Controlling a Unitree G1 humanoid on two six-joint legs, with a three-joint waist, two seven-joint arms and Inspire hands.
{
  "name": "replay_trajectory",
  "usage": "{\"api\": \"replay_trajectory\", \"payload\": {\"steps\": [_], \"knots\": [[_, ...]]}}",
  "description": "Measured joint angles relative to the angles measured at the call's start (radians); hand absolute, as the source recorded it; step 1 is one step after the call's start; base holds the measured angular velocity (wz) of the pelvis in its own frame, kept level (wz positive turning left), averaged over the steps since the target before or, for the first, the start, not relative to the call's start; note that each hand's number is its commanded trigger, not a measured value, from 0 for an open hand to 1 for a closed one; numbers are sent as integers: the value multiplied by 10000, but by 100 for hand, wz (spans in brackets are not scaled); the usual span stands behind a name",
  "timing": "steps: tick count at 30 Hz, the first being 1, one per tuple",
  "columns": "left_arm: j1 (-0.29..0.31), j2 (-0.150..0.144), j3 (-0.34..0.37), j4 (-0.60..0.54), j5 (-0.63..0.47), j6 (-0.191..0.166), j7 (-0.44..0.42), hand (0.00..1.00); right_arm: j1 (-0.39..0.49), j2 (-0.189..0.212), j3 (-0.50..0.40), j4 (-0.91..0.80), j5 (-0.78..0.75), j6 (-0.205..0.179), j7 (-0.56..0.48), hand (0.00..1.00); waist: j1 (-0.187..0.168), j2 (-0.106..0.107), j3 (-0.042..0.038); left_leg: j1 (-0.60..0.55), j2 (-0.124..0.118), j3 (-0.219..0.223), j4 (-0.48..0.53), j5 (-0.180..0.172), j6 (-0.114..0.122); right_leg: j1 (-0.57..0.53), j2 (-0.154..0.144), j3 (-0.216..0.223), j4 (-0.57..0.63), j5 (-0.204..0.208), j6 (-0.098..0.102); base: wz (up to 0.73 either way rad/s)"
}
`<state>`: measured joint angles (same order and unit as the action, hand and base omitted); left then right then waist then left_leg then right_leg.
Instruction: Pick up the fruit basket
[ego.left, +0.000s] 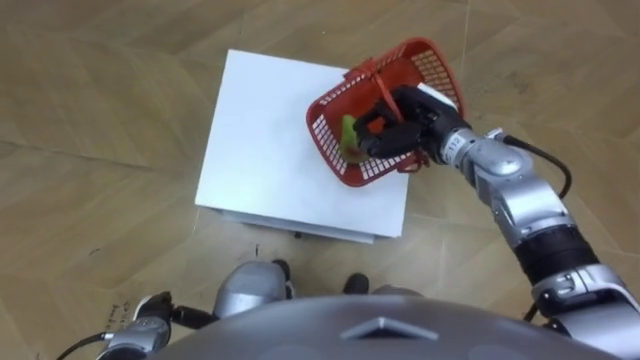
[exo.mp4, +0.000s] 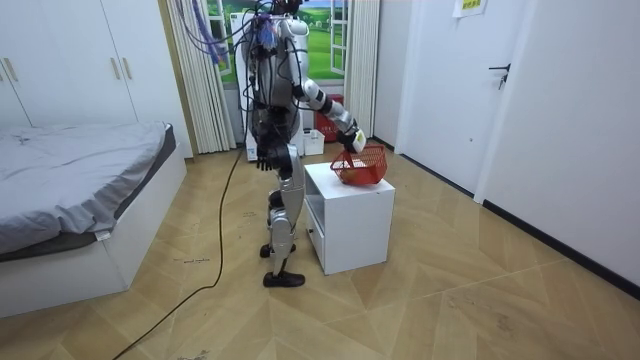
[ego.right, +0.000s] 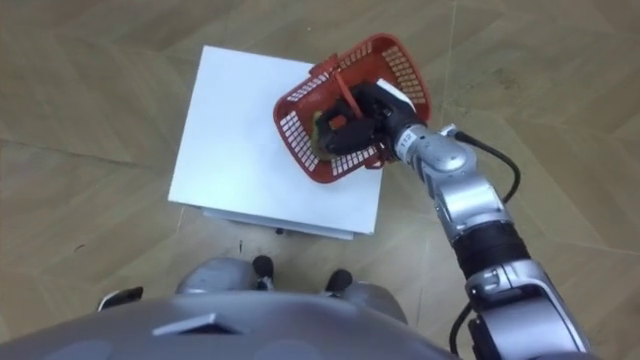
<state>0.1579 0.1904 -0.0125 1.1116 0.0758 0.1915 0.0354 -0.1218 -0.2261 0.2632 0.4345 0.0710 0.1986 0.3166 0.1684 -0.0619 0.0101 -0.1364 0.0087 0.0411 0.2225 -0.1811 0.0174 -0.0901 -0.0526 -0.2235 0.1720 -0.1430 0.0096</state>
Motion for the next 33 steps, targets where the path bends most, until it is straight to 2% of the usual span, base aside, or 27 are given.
{"api": "replay_trajectory", "payload": {"steps": [5, 8, 9, 10, 11, 14, 24, 33], "knots": [[-28, 2, -1, 56, 60, -11, -70, 0, -82, 210, 8, 390, 27, -15, 11, 100, 44, 37, 13, -104, -2, -146, 9, 0, 0, -20, -58, -262, -11, -13, 21, 10], [-26, 2, 3, 129, 60, 3, -70, 0, -98, 346, 9, 662, 39, -21, 8, 100, 108, 29, 11, -188, -17, -148, 10, 1, 2, -120, -71, -266, 0, -14, 22, 3], [-24, 2, 3, 132, 58, 5, -70, 0, -98, 380, 16, 704, 35, -20, 8, 78, 110, 29, 11, -221, -20, -148, 18, 2, 3, -145, -71, -265, 0, -14, 22, 0], [-24, 3, 3, 135, 58, 7, -70, 0, -97, 421, 72, 748, 22, -20, 7, 6, 102, 27, 16, -284, -22, -149, 57, 2, 4, -175, -72, -269, -4, -14, 22, 0], [-24, 3, 3, 169, 58, 8, -72, 0, -98, 473, 125, 815, 22, -20, 24, 0, 102, 24, 21, -302, -22, -150, 75, 2, 4, -176, -73, -279, -3, -14, 22, 0], [-26, 2, 2, 169, 59, 6, -88, 0, -101, 614, 164, 1031, 18, -20, 38, 0, 95, 21, 21, -366, -19, -173, 80, 1, 5, -221, -67, -300, 3, -13, 21, 1], [-20, 3, -9, 170, 69, 8, -314, 0, -84, 616, 214, 1194, 21, -22, 25, 0, 31, -44, 49, -760, -27, -329, 209, -1, 6, -482, -72, -528, 38, -12, 19, 6], [9, -55, -29, -17, 69, -16, -466, 0, 38, 616, 206, 1145, -24, -242, -94, 0, 27, -72, 72, -813, -37, -292, 307, -1, 6, -501, -93, -549, 54, -14, 21, 0]]}}
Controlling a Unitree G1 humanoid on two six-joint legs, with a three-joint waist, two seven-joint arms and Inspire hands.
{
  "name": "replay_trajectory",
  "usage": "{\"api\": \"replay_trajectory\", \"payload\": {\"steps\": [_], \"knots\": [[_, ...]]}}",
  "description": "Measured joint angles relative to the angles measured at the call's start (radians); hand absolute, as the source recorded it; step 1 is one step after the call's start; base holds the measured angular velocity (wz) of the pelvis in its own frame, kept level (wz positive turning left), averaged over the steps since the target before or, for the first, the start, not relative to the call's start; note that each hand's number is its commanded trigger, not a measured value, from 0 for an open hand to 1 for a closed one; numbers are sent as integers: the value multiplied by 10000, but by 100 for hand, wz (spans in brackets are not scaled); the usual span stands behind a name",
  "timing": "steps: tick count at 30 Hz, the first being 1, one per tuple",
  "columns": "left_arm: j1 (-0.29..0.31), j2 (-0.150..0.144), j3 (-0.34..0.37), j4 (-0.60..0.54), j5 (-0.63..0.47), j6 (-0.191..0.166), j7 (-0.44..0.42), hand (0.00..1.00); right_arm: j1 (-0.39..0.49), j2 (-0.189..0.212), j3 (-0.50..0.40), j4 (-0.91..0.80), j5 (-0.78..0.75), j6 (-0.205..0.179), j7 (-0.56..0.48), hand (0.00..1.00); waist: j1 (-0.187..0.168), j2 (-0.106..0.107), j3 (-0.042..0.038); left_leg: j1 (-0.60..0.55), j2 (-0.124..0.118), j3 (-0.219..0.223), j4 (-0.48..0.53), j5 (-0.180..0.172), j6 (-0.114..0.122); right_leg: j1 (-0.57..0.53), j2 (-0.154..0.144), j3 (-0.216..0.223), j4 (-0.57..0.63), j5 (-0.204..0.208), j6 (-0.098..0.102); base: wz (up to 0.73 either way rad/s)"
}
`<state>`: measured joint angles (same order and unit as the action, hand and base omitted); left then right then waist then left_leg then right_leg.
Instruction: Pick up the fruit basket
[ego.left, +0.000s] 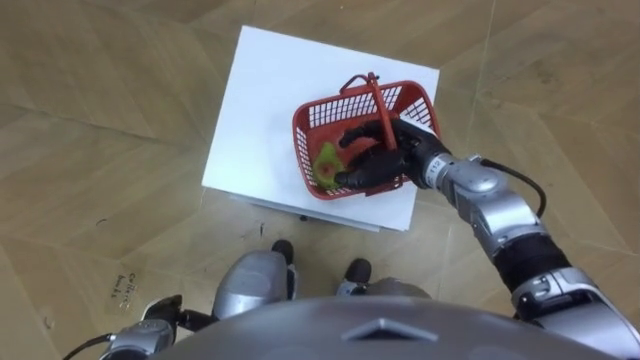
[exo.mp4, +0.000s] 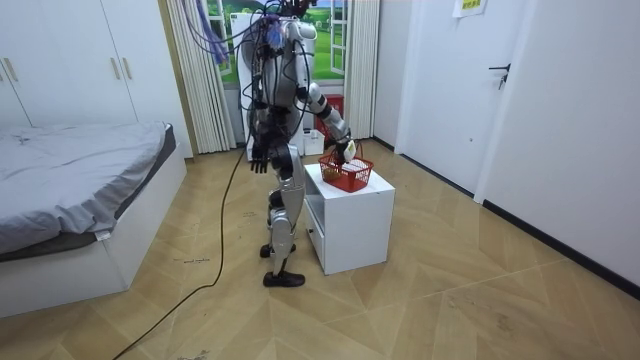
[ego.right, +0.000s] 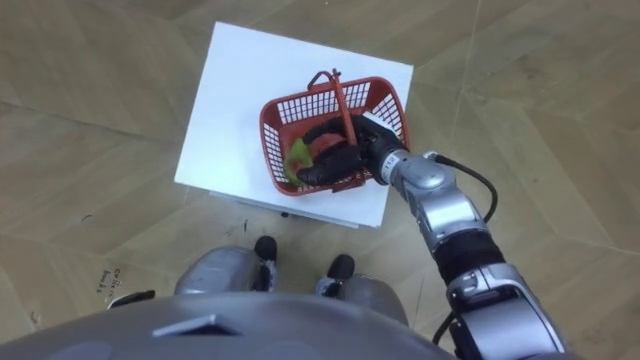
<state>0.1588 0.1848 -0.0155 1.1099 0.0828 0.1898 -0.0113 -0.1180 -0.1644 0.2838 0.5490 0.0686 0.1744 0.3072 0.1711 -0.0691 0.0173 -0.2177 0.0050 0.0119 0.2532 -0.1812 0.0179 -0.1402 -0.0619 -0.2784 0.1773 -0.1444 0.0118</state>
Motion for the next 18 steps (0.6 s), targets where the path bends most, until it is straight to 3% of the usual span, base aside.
{"api": "replay_trajectory", "payload": {"steps": [11, 18], "knots": [[119, -3, 24, 53, -8, -1, 285, 0, 282, -86, -29, -209, -69, -225, -747, 0, -134, 9, -18, 592, -13, 150, -167, -3, 5, 440, 12, 27, 91, 0, 0, -2], [152, -5, 115, 90, -12, -45, 478, 0, 686, -121, -703, -1015, -80, -424, -1551, 0, -665, 19, -87, 1010, 9, 210, -237, -4, 5, 803, 14, 83, 80, -2, 3, -3]]}}
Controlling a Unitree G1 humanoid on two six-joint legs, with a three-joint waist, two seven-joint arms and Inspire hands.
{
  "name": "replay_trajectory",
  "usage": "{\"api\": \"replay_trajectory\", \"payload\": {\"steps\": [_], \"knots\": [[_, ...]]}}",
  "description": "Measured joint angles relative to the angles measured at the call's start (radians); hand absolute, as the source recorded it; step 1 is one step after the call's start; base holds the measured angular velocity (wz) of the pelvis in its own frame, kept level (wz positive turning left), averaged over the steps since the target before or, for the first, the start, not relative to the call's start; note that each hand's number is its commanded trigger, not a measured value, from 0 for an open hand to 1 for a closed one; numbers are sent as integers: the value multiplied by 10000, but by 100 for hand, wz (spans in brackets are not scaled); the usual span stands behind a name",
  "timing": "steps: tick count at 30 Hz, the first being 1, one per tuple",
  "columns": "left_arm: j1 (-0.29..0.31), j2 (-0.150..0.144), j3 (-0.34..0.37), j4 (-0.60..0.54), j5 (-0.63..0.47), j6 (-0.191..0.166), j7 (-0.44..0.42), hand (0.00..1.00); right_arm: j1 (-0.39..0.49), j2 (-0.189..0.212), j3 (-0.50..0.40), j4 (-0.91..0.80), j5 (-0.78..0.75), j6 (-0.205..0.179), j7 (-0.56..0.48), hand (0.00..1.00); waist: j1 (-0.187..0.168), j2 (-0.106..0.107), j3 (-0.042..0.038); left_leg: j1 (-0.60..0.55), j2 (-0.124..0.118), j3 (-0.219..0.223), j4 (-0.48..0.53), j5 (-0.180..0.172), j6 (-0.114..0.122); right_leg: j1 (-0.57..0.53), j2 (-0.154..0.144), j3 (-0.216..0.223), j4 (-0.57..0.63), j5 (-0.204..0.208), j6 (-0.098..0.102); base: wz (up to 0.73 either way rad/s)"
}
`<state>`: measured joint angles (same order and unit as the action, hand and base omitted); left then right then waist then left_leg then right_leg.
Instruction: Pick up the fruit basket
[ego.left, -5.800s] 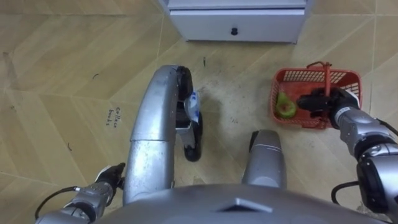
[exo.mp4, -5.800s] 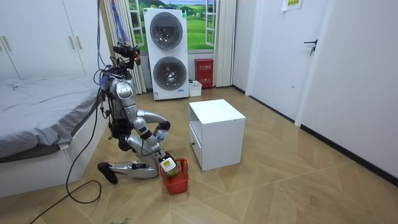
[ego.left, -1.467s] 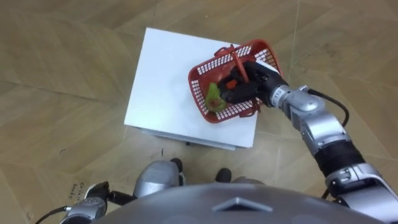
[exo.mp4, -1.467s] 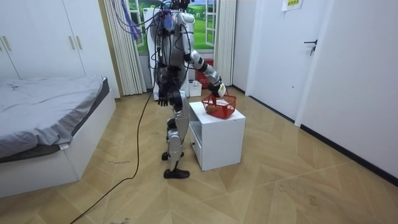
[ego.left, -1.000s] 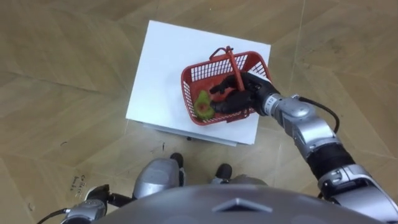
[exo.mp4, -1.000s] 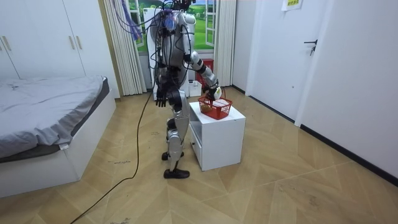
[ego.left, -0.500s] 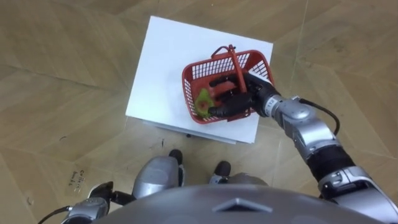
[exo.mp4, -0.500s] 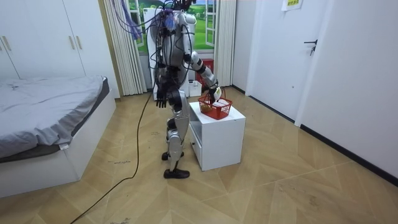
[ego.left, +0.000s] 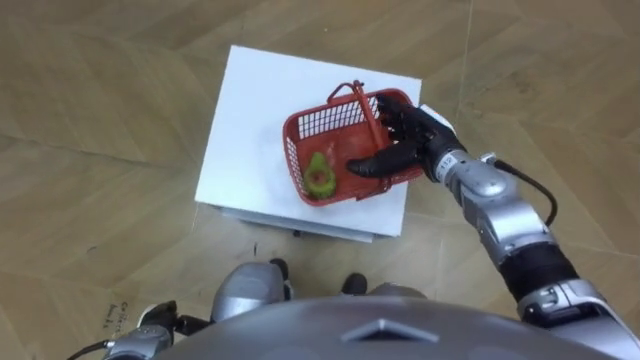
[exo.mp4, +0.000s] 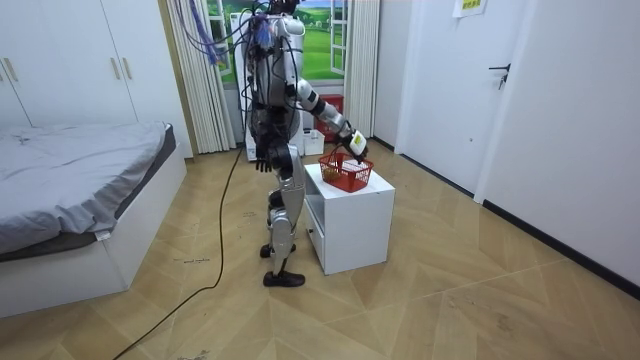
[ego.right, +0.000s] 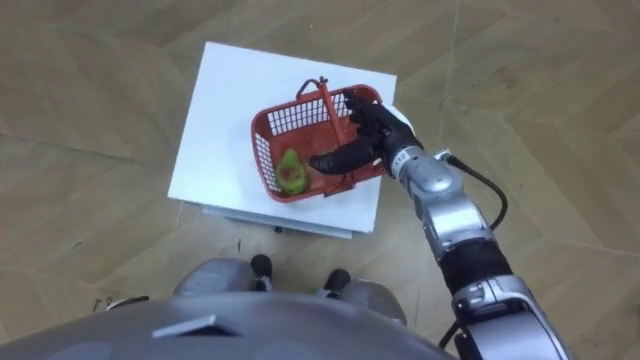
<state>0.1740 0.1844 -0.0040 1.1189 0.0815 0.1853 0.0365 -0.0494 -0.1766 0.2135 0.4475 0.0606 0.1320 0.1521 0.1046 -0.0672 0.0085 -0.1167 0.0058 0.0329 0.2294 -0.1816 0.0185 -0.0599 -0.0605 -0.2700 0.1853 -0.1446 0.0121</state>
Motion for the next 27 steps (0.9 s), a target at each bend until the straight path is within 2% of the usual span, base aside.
{"api": "replay_trajectory", "payload": {"steps": [6, 10, 11, 14, 21, 25, 27], "knots": [[201, -1, 53, -25, 1, -177, 17, 0, 414, -10, -932, -740, -9, -172, -781, 0, -495, 113, -62, 458, 18, 251, -244, 0, 1, 249, 20, 257, -2, -4, 7, -13], [288, -117, 440, -188, 0, -266, 40, 0, 844, -28, -1437, -1367, -151, -273, -1103, 0, -593, 128, -86, 597, 36, 471, -285, 0, 1, 260, 58, 489, 6, -3, 5, -15], [343, -121, 464, -236, 2, -283, 42, 0, 952, -38, -1589, -1545, -298, -327, -1187, 0, -716, 138, -97, 608, 35, 474, -301, 0, 1, 262, 62, 512, 5, -3, 5, -8], [409, -139, 643, -406, 0, -267, 95, 0, 1208, -142, -1875, -1804, -314, -346, -1420, 0, -786, 141, -97, 675, 43, 504, -329, 0, 2, 248, 81, 638, 5, -3, 4, -9], [396, -158, 832, -503, 0, -303, 528, 0, 1624, -165, -2288, -1858, -51, -349, -1960, 0, -953, 174, -109, 863, 126, 726, -451, -1, 2, 270, 104, 817, 20, -2, 4, -9], [451, -158, 871, -680, -4, -338, 705, 0, 2216, -178, -2374, -1036, -83, -575, -2056, 0, -1035, 181, -110, 1192, 134, 715, -595, -3, -2, 564, 116, 791, -23, -6, 10, 1], [451, -157, 875, -715, -16, -412, 720, 0, 2283, -176, -2375, 198, -149, -765, -2058, 0, -1039, 181, -114, 1291, 134, 711, -660, -3, -2, 687, 119, 795, -44, -10, 16, 0]]}}
